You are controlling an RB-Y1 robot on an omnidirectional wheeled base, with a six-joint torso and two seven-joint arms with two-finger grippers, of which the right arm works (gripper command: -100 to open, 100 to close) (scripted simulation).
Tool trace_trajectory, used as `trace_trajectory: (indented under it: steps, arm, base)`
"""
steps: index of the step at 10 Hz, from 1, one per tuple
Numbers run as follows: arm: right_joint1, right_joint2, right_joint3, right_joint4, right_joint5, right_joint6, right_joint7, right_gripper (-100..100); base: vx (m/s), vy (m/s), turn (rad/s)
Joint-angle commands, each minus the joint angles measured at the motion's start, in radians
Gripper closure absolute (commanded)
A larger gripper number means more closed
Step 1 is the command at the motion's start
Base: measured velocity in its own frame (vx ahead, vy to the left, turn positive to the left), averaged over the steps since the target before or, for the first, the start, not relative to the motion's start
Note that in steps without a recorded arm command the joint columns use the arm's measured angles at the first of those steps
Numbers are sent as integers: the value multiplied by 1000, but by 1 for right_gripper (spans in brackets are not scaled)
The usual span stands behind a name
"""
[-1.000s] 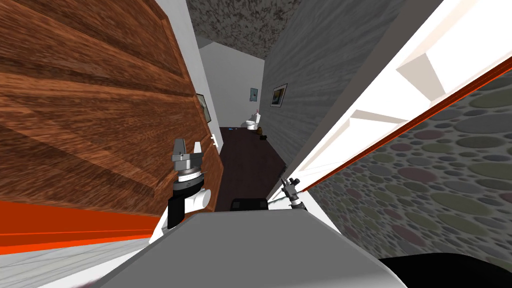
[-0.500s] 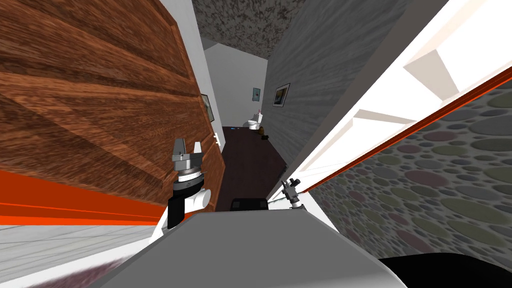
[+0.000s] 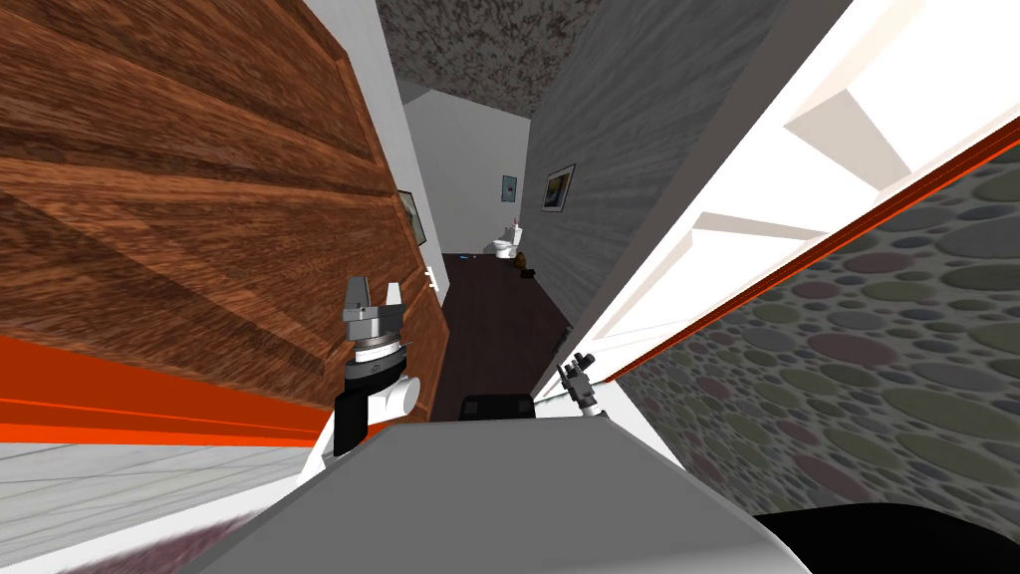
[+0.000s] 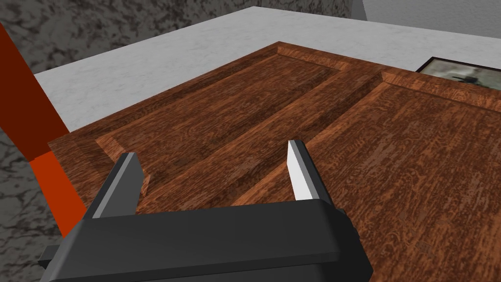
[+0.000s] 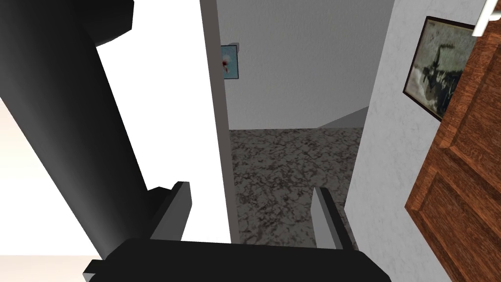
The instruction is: Push the door open
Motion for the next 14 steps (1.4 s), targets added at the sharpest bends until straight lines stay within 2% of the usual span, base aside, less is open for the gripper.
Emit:
trace_trajectory:
  steps: [1, 5, 6, 7, 14]
  arm:
    - [-2, -6, -9, 5, -4, 9, -1, -100]
    - [-2, -6, -9, 5, -4, 9, -1, -100]
    - [37, 5, 5, 19, 11, -47, 30, -100]
    - [55, 8, 8, 24, 17, -67, 42, -100]
    - [55, 8, 8, 24, 17, -67, 42, -100]
  base:
    - [6, 6, -20]
    - [-2, -2, 6]
    - [0, 0, 0]
    - [26, 14, -34]
    - [-2, -2, 7]
